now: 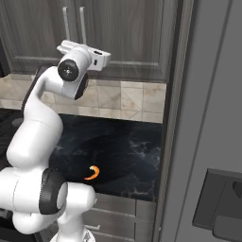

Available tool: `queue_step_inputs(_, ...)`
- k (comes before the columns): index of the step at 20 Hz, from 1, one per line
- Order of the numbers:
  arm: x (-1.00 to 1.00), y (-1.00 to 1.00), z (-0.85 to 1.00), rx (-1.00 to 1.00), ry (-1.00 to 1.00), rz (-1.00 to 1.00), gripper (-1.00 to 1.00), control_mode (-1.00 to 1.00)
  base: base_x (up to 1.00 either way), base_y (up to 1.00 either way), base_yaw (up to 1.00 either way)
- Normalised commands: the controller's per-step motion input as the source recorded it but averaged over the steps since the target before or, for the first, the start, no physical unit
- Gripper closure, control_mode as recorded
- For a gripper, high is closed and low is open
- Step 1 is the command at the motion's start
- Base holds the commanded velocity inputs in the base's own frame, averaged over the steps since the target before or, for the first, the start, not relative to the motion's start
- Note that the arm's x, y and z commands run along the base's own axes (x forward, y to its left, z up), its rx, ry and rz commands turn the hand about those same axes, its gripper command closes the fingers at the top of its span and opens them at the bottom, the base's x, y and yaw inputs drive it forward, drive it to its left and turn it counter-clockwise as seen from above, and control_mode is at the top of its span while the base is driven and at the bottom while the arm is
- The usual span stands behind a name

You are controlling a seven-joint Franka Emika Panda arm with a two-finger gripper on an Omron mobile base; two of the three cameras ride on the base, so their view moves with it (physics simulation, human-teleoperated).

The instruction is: Retrieve the tupperware from the cabinet, then place the raw meat into the tupperware to avoid contamination.

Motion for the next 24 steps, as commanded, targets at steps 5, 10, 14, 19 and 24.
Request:
queue_step_inputs(5,-0.22,-0.31,0.13,0.03,0.00,0.00,1.00,-1.00,0.00,0.00,0.00)
queue_step_inputs(10,-0.28,-0.36,0.13,0.02,0.00,0.00,1.00,-1.00,0.00,0.00,0.00)
queue_step_inputs(14,-0.30,-0.38,0.21,0.01,0.01,0.00,1.00,-1.00,0.00,0.00,0.00)
queue_step_inputs(19,-0.41,-0.46,0.29,0.01,0.02,0.00,1.00,-1.00,0.00,0.00,0.00)
queue_step_inputs(24,-0.54,-0.58,0.33,0.02,0.03,0.00,1.00,-1.00,0.00,0.00,0.00)
